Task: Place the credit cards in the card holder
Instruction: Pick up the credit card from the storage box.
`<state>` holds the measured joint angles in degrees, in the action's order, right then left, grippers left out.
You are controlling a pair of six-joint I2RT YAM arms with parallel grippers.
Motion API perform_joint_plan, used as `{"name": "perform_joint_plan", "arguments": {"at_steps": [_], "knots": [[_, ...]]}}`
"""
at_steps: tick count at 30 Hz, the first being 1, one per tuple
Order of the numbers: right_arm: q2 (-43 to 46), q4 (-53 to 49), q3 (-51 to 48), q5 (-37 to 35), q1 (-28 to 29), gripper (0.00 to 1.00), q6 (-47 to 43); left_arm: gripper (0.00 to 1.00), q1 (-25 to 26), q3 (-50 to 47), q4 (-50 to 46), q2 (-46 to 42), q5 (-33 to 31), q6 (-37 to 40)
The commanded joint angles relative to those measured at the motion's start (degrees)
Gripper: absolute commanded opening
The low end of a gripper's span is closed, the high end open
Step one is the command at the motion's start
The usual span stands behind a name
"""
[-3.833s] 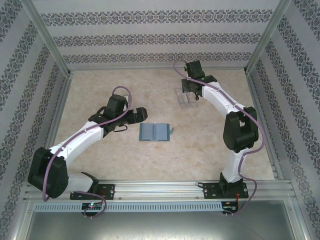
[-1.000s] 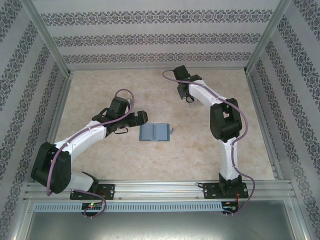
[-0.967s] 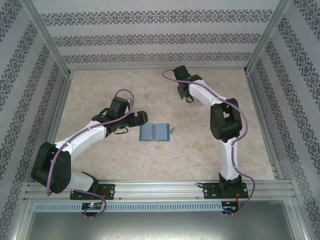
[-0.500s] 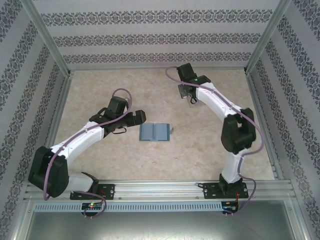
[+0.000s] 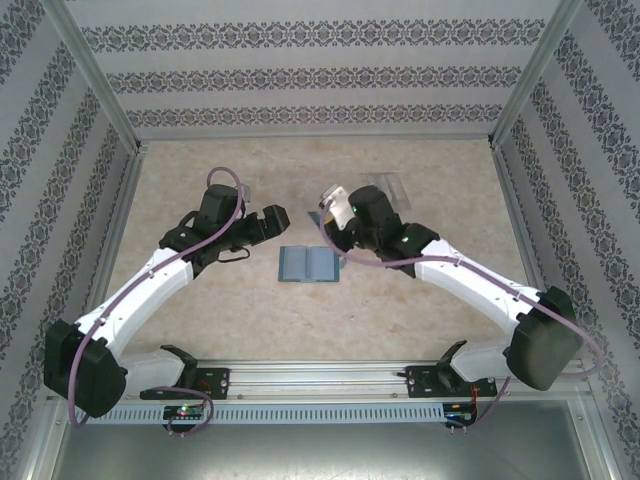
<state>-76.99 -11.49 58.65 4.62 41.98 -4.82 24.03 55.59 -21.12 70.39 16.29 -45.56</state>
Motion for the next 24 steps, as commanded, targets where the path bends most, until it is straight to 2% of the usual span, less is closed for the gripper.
{"name": "perform_joint_plan", "arguments": {"at_steps": [1,3,7,12,14,17,18,19,23,24], "knots": [[0.8,7.0,-2.6,2.9,2.5,0.0,-5.2,0.95,1.0,1.3,3.6,1.8,4.6,-5.4],[-0.4,7.5,-2.3,1.0,4.1,0.0,-5.9,0.9,1.9,2.2,2.7,3.0,3.9,-7.2],[-3.5,7.1,-0.2,-8.1,8.8,0.0,-9.2,0.82,2.9,3.4,2.0,5.3,4.5,-9.8],[-5.9,9.6,1.0,-14.7,11.8,0.0,-8.5,0.69,3.6,3.0,1.8,6.4,4.5,-13.3],[-6.7,11.4,0.6,-18.5,13.4,0.0,-9.3,0.59,3.8,1.8,3.9,5.8,4.3,-14.9],[-7.7,13.0,0.6,-22.2,15.1,0.0,-8.9,0.31,3.9,1.7,3.6,5.8,4.0,-14.7],[-8.1,13.2,0.7,-23.2,15.8,0.0,-8.9,0.24,3.9,2.2,2.9,6.1,4.0,-14.4],[-8.5,13.7,0.7,-24.9,16.7,0.0,-9.2,0.19,3.9,2.4,3.0,6.4,4.6,-14.1],[-9.8,17.8,-0.5,-32.9,20.1,0.0,-10.4,0.12,3.9,2.1,4.8,7.8,7.2,-14.2],[-9.6,18.0,-0.7,-33.0,20.5,0.05,-10.1,0.08,3.9,2.3,4.7,8.1,7.8,-14.1]]}}
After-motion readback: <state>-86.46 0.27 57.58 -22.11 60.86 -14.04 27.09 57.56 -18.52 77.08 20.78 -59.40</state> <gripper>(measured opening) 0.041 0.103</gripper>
